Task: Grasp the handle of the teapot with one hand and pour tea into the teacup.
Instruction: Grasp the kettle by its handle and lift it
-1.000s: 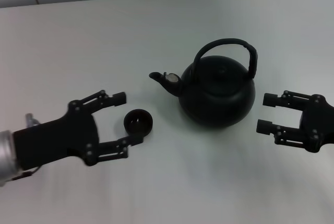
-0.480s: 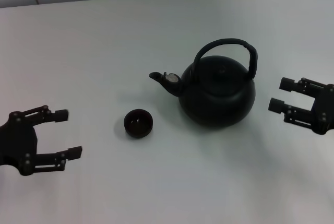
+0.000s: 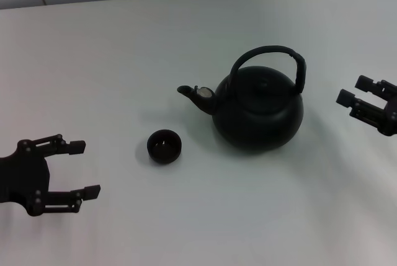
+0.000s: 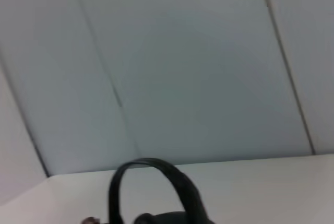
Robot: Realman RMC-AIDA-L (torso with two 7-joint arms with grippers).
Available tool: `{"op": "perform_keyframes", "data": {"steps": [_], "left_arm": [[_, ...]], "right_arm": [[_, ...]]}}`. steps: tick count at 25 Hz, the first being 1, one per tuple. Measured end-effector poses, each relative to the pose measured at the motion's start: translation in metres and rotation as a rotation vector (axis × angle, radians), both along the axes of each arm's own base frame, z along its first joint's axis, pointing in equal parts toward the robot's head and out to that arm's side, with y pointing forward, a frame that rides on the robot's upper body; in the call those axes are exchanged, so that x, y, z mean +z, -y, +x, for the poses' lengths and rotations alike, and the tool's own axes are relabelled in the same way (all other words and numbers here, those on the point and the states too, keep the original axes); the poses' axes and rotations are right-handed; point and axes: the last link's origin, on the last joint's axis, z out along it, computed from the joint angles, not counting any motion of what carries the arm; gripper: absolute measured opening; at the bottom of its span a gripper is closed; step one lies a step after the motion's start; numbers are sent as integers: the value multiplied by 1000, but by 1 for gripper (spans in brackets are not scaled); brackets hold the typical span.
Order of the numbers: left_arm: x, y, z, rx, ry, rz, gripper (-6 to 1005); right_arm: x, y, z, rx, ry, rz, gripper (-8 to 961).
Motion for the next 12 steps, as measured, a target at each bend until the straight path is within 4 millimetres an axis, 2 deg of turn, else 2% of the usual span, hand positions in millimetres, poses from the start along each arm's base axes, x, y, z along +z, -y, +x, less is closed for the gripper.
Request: {"op": "perform_keyframes", "data": {"steps": [4, 12], "left_arm": [[-3, 0, 1, -2, -6, -10, 867], [-5, 1, 3, -7, -12, -18, 868]], "right_arm": [[-11, -6, 0, -1, 14, 21, 708], [-32, -22, -12, 28, 4, 16, 708]]}}
